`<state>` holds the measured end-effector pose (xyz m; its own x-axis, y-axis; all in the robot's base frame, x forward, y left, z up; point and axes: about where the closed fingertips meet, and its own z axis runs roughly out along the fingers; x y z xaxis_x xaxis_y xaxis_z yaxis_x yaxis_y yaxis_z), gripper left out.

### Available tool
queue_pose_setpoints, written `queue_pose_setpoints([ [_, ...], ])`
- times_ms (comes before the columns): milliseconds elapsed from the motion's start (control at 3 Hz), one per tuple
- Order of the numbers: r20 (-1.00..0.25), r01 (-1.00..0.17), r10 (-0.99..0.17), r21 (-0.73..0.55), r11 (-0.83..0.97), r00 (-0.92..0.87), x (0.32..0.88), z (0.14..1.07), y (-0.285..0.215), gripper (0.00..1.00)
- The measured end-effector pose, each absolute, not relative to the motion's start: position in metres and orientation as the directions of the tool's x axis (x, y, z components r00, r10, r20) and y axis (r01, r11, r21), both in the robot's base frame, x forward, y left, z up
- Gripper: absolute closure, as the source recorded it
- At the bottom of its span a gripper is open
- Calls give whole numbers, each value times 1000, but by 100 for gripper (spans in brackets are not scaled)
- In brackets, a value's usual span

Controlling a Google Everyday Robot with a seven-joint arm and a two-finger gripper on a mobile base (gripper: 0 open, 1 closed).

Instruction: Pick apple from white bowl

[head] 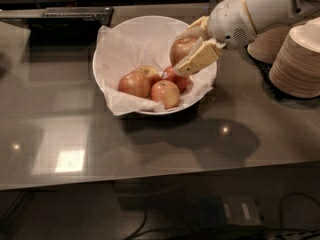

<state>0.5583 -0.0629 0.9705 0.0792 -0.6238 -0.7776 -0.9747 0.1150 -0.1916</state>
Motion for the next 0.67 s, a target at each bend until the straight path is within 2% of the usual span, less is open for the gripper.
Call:
queue_pose_setpoints([
  [333, -826, -971, -538, -232, 50, 169, 552, 999, -51, 100],
  [667, -829, -970, -531, -237, 47, 176, 551, 1003, -50, 100],
])
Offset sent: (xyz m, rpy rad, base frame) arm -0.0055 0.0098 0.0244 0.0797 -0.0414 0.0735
